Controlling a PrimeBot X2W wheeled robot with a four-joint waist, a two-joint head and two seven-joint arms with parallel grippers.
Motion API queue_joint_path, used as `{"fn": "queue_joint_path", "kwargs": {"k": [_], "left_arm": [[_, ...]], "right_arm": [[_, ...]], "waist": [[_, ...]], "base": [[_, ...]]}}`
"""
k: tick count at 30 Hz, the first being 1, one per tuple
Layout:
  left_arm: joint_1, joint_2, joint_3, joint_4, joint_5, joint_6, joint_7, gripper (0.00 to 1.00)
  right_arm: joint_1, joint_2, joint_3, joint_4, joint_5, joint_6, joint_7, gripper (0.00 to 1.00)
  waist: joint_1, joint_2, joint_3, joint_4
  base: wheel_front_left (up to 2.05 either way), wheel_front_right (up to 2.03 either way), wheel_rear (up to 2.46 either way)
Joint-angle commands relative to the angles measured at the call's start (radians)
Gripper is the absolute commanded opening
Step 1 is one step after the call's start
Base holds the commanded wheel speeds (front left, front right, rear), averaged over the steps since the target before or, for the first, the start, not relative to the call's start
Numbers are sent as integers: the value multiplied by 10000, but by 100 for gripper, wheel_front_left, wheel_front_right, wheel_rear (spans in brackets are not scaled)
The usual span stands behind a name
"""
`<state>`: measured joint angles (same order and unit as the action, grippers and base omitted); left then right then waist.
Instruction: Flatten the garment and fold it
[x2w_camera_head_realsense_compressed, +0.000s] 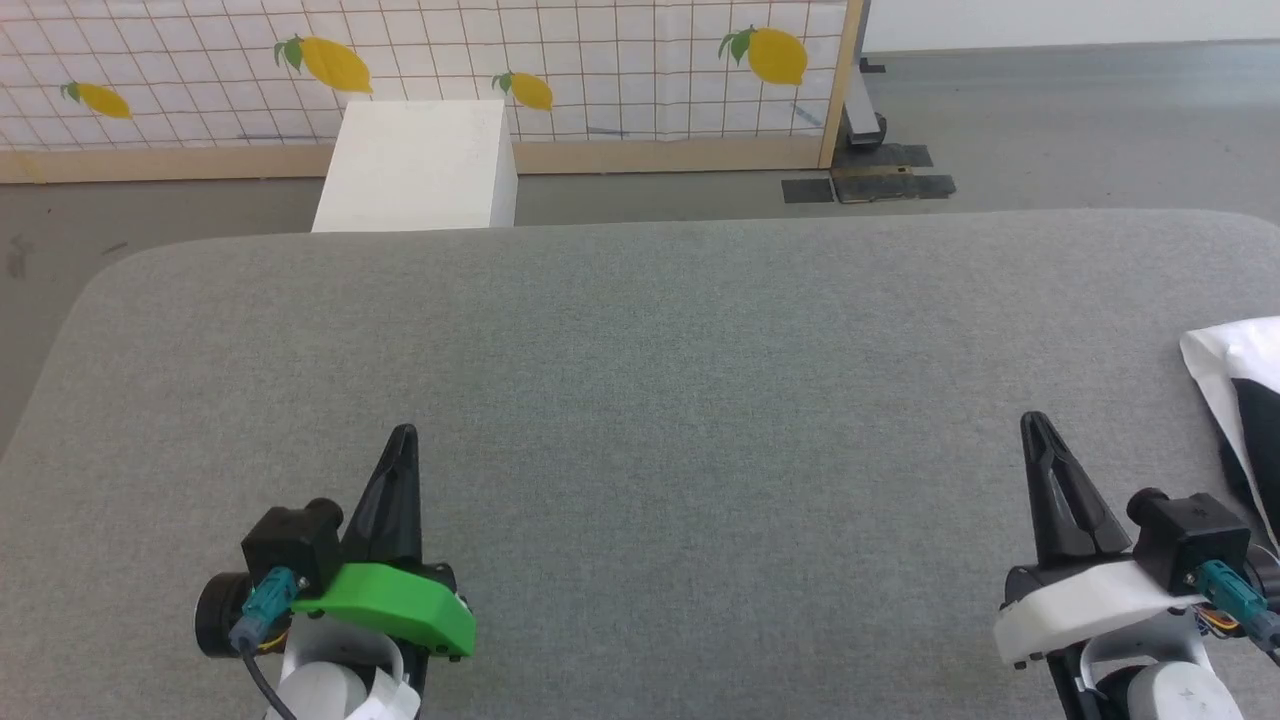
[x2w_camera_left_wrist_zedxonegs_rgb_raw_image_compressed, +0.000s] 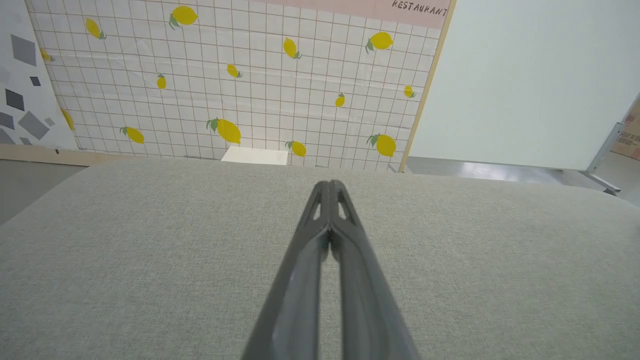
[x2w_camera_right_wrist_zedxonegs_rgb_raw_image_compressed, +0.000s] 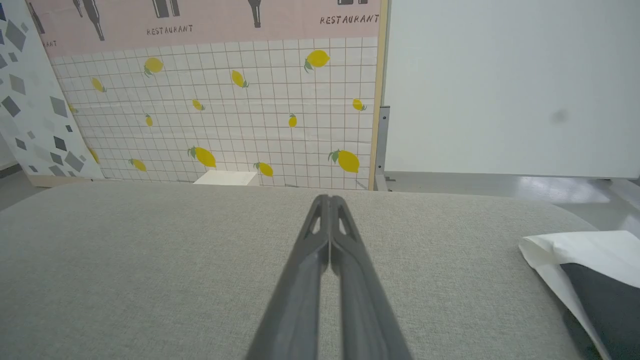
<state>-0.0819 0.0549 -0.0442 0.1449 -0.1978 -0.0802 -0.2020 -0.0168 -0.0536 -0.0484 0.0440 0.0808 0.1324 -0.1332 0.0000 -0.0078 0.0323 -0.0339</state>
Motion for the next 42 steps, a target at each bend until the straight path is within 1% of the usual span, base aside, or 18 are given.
{"fn": "queue_joint_path", "kwargs": {"k": [1, 42], "left_arm": [[182, -11, 44, -93, 212, 69, 53, 0], [458, -27, 216, -680, 977, 387, 904, 0]], "right_arm": [[39, 8, 25, -76, -71, -4, 47, 0], [95, 19, 224, -234, -390, -10, 603, 0]], "waist": [[0, 17, -5, 5], [0, 43, -142, 150]], "base": [[0, 0, 0], [0, 0, 0]]}}
